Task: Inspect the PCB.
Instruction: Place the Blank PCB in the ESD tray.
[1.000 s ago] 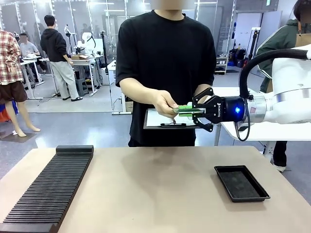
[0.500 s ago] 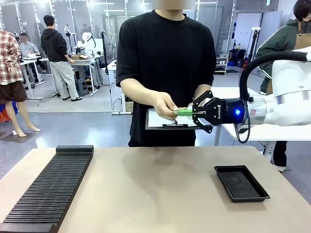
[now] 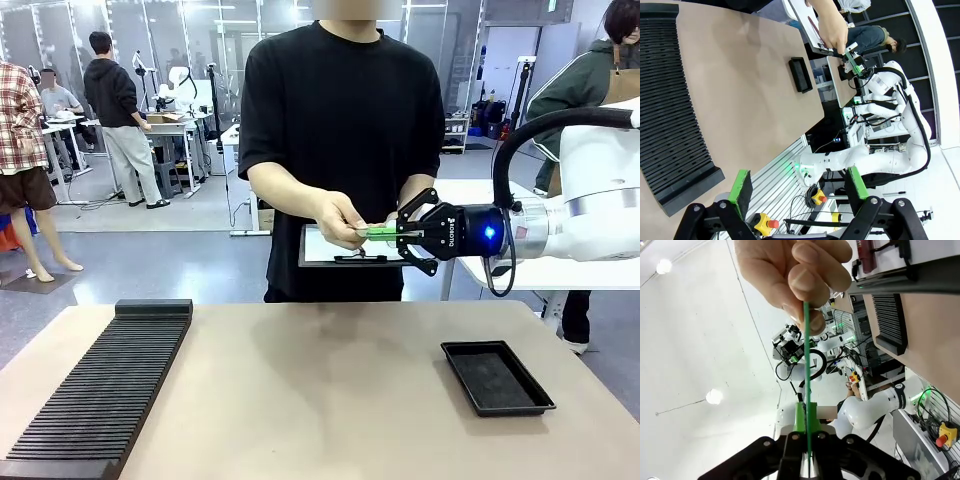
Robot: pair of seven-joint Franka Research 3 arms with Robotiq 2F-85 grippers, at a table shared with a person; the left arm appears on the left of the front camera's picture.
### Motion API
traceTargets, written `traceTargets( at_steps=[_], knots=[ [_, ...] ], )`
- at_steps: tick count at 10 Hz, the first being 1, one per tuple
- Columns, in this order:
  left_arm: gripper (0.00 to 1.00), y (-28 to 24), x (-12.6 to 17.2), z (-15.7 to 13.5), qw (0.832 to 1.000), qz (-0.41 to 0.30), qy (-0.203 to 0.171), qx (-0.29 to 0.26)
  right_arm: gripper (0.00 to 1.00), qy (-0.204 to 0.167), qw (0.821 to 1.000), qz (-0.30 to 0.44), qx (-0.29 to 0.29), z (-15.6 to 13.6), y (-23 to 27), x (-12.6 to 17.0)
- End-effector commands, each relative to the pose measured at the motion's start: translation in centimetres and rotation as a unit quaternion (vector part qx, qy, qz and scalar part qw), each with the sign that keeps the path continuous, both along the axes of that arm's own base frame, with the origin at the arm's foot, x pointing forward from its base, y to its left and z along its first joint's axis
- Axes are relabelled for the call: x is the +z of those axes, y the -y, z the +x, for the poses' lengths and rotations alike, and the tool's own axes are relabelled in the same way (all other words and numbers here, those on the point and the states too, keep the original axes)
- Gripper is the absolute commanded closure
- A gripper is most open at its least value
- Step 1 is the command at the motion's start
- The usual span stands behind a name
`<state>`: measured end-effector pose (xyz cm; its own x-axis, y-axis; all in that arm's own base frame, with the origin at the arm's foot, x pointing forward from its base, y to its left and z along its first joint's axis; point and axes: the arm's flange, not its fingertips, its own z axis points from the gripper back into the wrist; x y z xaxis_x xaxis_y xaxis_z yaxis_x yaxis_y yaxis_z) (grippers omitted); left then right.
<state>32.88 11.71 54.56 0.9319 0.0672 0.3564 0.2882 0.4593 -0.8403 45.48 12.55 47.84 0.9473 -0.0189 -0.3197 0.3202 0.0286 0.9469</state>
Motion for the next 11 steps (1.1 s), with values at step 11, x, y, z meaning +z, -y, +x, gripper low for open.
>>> traceTargets(
  at_steps=[11],
  knots=[
    [0.05,-0.06,0.39,0.07,1.000,0.006,-0.003,-0.002,1.00,0.003,1.000,0.000,-0.001,0.14,-0.04,0.26]
  ],
)
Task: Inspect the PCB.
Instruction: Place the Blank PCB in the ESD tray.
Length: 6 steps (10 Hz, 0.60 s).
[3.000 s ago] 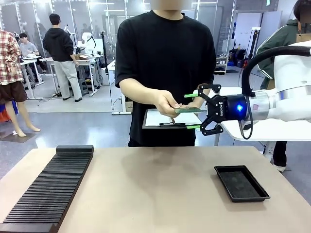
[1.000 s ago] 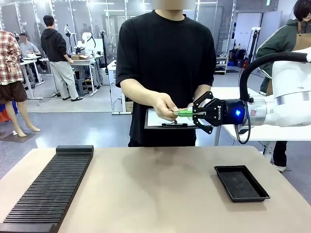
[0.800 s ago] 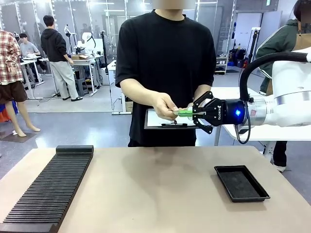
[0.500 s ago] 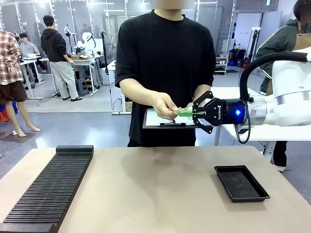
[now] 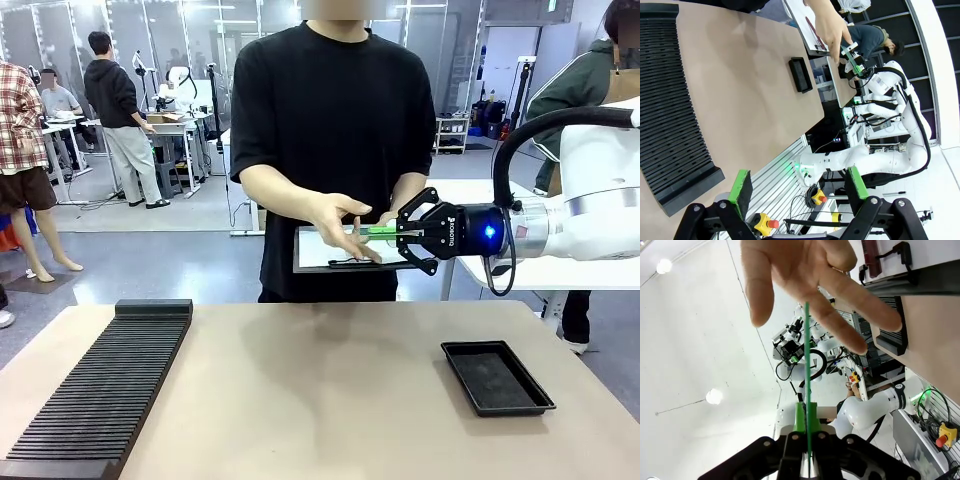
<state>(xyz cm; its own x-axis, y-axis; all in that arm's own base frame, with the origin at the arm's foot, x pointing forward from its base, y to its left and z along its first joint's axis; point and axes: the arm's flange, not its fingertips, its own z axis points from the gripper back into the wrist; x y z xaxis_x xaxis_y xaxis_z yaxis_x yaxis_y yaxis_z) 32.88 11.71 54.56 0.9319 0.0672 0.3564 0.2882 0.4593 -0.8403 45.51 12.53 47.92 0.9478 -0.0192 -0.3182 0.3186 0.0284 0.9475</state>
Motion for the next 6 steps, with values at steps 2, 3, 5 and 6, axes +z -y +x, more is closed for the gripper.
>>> traceTargets(
  at_steps=[2,3,5,6],
  knots=[
    [0.05,-0.06,0.39,0.07,1.000,0.006,-0.003,-0.002,1.00,0.002,1.000,-0.001,-0.001,0.11,-0.05,0.19],
    [0.05,-0.06,0.39,0.07,1.000,0.006,-0.003,-0.002,1.00,0.002,1.000,-0.001,-0.001,0.11,-0.05,0.19],
    [0.05,-0.06,0.39,0.07,1.000,0.006,-0.003,-0.002,1.00,0.002,1.000,-0.001,-0.001,0.11,-0.05,0.19],
    [0.05,-0.06,0.39,0.07,1.000,0.006,-0.003,-0.002,1.00,0.002,1.000,-0.001,-0.001,0.11,-0.05,0.19]
  ],
)
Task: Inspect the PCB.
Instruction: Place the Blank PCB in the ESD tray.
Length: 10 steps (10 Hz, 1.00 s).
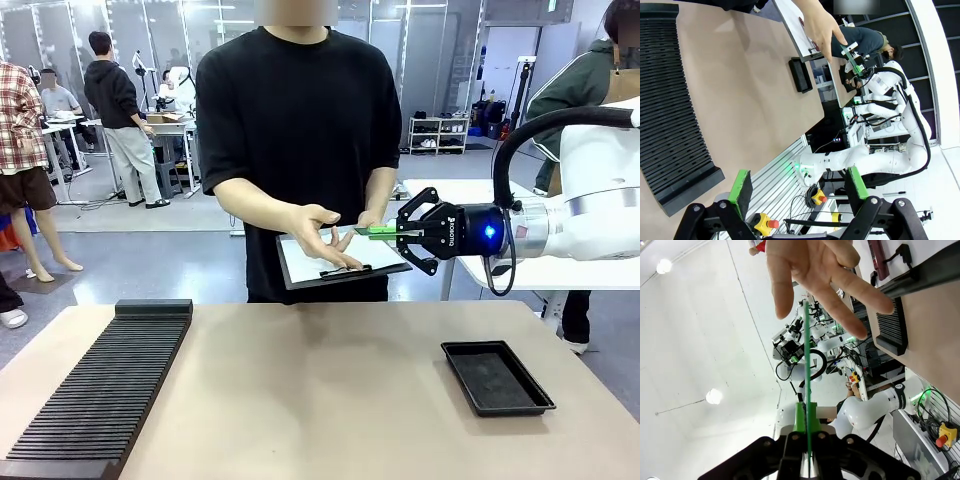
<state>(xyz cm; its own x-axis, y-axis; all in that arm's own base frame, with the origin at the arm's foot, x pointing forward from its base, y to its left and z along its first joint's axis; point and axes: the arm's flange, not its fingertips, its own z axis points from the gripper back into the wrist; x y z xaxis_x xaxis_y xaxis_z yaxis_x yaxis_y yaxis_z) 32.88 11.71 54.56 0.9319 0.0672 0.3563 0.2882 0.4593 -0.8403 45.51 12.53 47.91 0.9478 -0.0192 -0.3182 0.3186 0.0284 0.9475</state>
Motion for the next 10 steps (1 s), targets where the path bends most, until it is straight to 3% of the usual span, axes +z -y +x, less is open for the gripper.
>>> traceTargets(
  at_steps=[1,10],
  knots=[
    [0.05,-0.06,0.39,0.07,1.000,0.006,-0.003,-0.002,1.00,0.002,1.000,-0.001,-0.001,0.11,-0.05,0.19],
    [0.05,-0.06,0.39,0.07,1.000,0.006,-0.003,-0.002,1.00,0.002,1.000,-0.001,-0.001,0.11,-0.05,0.19]
  ],
)
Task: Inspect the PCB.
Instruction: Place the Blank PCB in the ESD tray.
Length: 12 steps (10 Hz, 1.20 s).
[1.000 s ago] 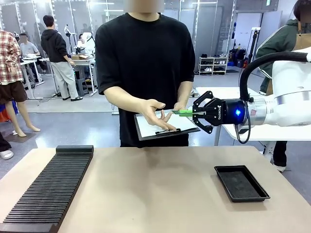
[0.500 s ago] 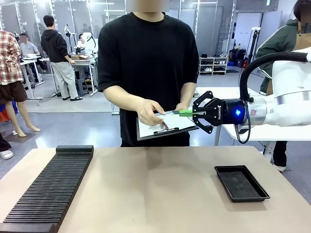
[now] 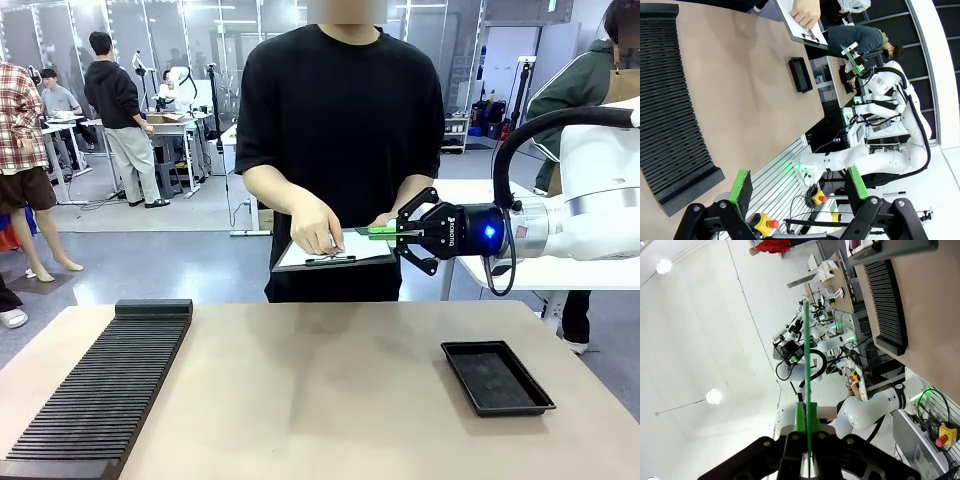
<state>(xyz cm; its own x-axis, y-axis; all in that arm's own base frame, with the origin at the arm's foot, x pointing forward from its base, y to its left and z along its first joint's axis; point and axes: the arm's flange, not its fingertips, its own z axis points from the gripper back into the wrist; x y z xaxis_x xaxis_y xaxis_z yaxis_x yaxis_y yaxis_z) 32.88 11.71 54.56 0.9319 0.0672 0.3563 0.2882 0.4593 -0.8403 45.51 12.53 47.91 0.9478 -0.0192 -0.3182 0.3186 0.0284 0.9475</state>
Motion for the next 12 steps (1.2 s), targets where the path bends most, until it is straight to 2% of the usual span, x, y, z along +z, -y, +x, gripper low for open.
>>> traceTargets(
  at_steps=[1,3,6,7,10,12],
  knots=[
    [0.05,-0.1,0.4,0.1,1.000,0.006,-0.003,-0.002,1.00,0.002,1.000,-0.001,-0.001,0.1,-0.1,0.2],
    [0.05,-0.1,0.4,0.1,1.000,0.006,-0.003,-0.002,0.97,0.000,1.000,0.000,0.000,0.0,0.0,0.0],
    [0.05,-0.1,0.4,0.1,1.000,0.006,-0.003,-0.002,0.97,0.073,0.990,-0.119,0.022,-3.6,1.6,1.2],
    [0.05,-0.1,0.4,0.1,1.000,0.006,-0.003,-0.002,0.97,0.108,0.980,-0.167,0.007,-4.3,2.7,1.0],
    [0.05,-0.1,0.4,0.1,1.000,0.006,-0.003,-0.002,0.97,0.164,0.955,-0.245,0.020,-5.3,6.6,0.1],
    [0.05,-0.1,0.4,0.1,1.000,0.006,-0.003,-0.002,0.97,0.158,0.950,-0.271,-0.003,-5.4,10.2,-1.2]
  ],
)
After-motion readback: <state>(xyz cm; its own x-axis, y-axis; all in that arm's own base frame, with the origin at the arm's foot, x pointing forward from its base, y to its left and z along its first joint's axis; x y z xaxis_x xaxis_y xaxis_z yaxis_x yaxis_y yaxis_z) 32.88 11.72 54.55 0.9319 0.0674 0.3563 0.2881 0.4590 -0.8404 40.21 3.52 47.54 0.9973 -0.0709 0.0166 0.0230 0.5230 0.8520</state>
